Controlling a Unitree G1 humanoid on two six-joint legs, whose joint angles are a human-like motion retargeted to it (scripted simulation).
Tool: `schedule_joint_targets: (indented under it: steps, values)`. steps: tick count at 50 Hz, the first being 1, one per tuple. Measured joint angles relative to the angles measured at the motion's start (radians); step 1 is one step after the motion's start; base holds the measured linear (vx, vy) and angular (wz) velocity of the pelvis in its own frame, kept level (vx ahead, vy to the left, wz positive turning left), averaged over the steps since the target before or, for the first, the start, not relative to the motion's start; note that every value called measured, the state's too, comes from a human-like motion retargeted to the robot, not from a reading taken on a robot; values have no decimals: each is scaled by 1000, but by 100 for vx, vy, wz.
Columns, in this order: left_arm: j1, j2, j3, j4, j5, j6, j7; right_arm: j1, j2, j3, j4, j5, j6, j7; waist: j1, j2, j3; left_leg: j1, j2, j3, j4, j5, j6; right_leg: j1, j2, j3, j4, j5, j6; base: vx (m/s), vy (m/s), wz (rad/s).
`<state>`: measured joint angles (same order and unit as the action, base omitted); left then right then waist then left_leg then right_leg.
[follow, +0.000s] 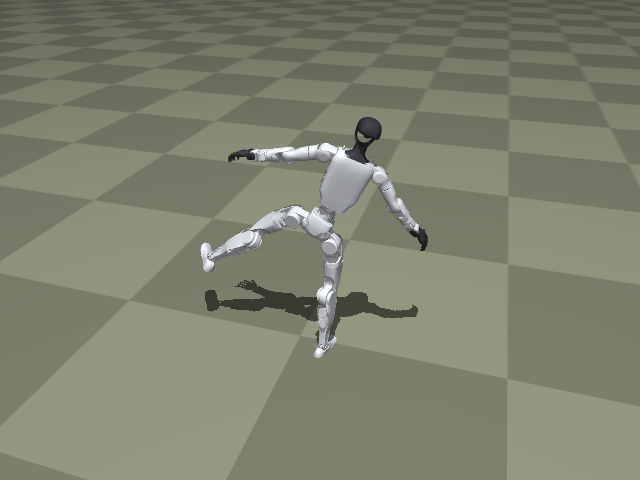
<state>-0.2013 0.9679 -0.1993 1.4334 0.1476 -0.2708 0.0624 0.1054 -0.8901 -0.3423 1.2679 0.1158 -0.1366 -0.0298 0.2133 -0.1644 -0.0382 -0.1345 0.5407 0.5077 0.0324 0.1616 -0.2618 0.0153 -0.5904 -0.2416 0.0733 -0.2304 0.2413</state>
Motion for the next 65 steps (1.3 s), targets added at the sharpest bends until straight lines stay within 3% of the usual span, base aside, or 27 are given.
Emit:
schedule_joint_targets:
  steps: [14,28,40,50,65]
  values:
    - [98,-172,-1,-164,62,29,-8,-130,235,182,30,-1,10,-18,-43,103,-7,72,-230,9,0,-22,66,19,208,13,-24,-40,-47,0,0,-5]
    - [207,-420,-67,-217,63,41,-31,-171,292,242,-5,24,-27,-53,-73,191,-28,137,-416,-54,1,-94,108,-9,372,68,24,-49,-48,0,3,-20]
    - [244,-611,-87,-206,-48,57,-30,-162,334,266,7,52,-41,-77,-99,217,-45,145,-483,-178,38,-199,116,11,438,76,0,-46,-62,0,9,-9]
    - [227,-728,-189,-211,-140,53,-14,-104,397,263,-11,141,-59,-122,-123,226,-62,154,-464,-136,43,-318,145,47,474,36,-46,-42,-54,0,13,16]
    - [190,-820,-222,-76,-228,48,-70,-51,640,454,-6,200,-71,-94,-134,132,-79,133,-460,-132,91,-382,138,7,451,11,41,-63,-35,0,13,-1]
